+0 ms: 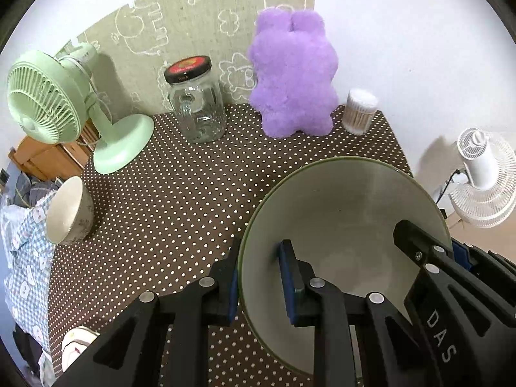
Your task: Organize plates and bowls
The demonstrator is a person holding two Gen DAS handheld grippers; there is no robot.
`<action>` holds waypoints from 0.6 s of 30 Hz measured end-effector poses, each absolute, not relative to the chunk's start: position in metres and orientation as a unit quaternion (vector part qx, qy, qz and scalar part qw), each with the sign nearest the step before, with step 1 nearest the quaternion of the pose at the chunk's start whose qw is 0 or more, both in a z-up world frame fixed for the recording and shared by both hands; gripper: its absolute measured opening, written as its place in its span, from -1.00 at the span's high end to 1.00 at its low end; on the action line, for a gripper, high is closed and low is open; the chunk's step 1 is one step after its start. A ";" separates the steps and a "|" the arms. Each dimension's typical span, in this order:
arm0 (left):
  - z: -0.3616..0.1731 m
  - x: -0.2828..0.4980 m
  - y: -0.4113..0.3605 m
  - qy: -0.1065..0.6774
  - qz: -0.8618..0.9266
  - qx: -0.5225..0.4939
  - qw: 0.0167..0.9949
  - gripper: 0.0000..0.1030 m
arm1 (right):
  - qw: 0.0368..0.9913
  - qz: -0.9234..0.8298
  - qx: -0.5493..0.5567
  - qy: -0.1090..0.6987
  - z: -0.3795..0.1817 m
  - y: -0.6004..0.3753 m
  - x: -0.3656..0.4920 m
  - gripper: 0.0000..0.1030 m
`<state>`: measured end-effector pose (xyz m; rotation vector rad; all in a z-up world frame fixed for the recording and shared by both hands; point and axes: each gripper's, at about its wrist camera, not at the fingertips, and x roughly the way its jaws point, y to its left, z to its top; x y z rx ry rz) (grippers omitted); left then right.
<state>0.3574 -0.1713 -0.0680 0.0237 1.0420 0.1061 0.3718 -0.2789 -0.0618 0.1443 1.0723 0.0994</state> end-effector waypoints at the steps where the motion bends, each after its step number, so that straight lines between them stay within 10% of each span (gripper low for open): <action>1: -0.066 0.355 -0.170 0.496 0.049 0.013 0.867 0.60 | 0.857 0.048 0.071 0.509 -0.058 -0.279 0.366 0.64; 18: -0.039 0.277 -0.145 0.487 0.020 0.022 0.873 0.59 | 0.866 0.027 0.061 0.495 -0.024 -0.255 0.281 0.64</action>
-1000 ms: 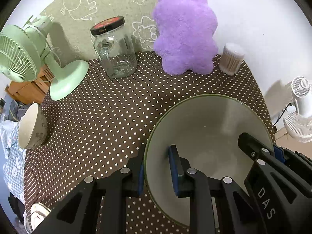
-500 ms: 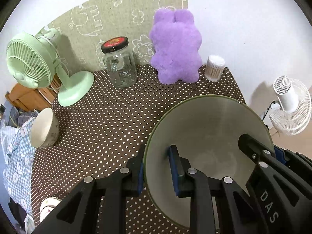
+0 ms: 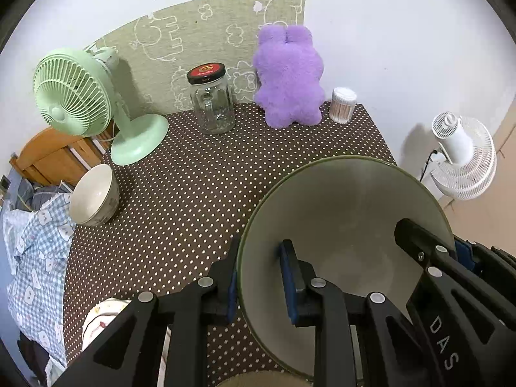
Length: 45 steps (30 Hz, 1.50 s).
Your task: Organize plates and bowls
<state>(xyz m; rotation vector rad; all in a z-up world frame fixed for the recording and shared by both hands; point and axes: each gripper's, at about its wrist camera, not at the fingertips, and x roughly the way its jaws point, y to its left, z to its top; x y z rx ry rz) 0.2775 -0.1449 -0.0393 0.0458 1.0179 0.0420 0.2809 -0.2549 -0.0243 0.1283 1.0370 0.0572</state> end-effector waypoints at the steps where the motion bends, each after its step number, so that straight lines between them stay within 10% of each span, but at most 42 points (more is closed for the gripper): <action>1: -0.039 0.274 -0.142 0.487 0.019 0.020 0.873 0.59 | 0.867 0.026 0.061 0.494 -0.024 -0.254 0.277 0.64; 45: -0.107 0.153 -0.092 0.566 -0.049 0.032 0.822 0.57 | 0.820 -0.033 0.060 0.568 -0.091 -0.206 0.135 0.64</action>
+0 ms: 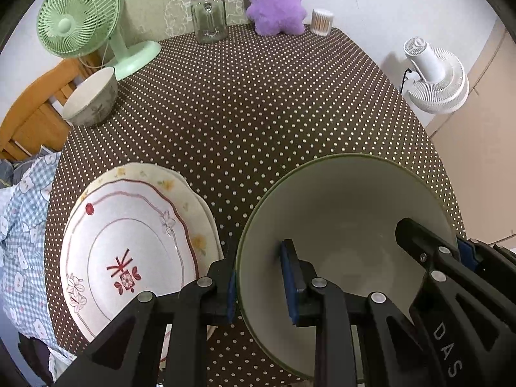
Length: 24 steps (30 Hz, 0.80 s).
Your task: Organize plates and bowls
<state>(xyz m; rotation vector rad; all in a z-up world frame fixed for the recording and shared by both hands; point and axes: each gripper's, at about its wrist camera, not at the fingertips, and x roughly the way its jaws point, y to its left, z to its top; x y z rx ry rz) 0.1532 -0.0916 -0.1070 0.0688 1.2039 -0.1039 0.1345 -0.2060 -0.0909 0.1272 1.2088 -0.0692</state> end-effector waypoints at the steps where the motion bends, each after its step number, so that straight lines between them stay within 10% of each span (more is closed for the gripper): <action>1: -0.109 0.153 -0.091 0.567 -0.049 0.032 0.822 0.57 | 0.820 -0.033 0.058 0.569 -0.092 -0.206 0.134 0.64; 24: -0.125 0.159 -0.093 0.575 -0.046 0.014 0.816 0.57 | 0.825 -0.037 0.023 0.563 -0.106 -0.200 0.144 0.64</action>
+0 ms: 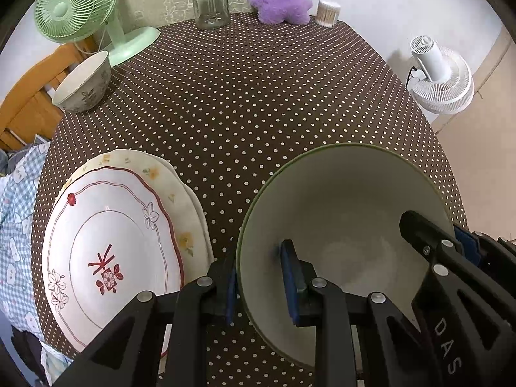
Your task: Organize plates and bowls
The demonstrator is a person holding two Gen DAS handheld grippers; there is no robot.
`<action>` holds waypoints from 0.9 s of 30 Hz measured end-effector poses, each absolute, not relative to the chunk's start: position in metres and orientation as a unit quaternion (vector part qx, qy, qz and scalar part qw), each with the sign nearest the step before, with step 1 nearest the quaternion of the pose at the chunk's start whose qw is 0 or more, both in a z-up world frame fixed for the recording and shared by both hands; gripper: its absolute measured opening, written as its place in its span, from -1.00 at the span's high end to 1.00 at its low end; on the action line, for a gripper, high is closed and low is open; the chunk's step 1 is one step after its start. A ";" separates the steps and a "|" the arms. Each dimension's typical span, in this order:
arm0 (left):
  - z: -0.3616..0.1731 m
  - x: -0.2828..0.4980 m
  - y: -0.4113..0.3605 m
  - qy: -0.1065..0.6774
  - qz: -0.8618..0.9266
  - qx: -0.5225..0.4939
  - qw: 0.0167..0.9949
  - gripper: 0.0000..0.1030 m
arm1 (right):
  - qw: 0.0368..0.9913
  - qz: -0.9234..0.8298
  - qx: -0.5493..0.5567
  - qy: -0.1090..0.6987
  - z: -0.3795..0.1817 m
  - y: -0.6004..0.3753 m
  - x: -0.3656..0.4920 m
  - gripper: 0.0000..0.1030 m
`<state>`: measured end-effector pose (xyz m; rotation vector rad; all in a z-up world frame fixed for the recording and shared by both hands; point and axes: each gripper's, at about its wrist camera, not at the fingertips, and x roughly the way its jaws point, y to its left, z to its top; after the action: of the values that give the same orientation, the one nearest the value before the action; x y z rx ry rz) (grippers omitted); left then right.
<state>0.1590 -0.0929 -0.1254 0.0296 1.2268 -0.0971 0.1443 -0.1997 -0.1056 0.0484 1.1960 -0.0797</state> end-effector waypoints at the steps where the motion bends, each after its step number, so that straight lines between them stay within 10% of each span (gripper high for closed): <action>1: -0.125 0.159 -0.092 0.575 -0.046 0.013 0.817 0.57 | 0.826 -0.037 0.021 0.562 -0.106 -0.200 0.145 0.64; 11: -0.130 0.155 -0.091 0.578 -0.047 -0.002 0.815 0.45 | 0.828 -0.034 0.016 0.559 -0.108 -0.199 0.142 0.55; 17: -0.124 0.151 -0.089 0.570 -0.033 -0.004 0.821 0.18 | 0.822 0.006 0.036 0.568 -0.111 -0.200 0.145 -0.08; 20: -0.116 0.150 -0.089 0.557 -0.024 -0.008 0.830 -0.27 | 0.832 0.022 0.023 0.554 -0.103 -0.199 0.147 -0.36; 27: -0.095 0.151 -0.088 0.541 0.009 -0.012 0.841 -0.33 | 0.836 0.074 0.021 0.544 -0.084 -0.200 0.156 -0.52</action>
<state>0.1509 -0.0884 -0.0945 -0.0251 1.1428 0.0196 0.1556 -0.1999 -0.0839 0.0454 1.1521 0.1560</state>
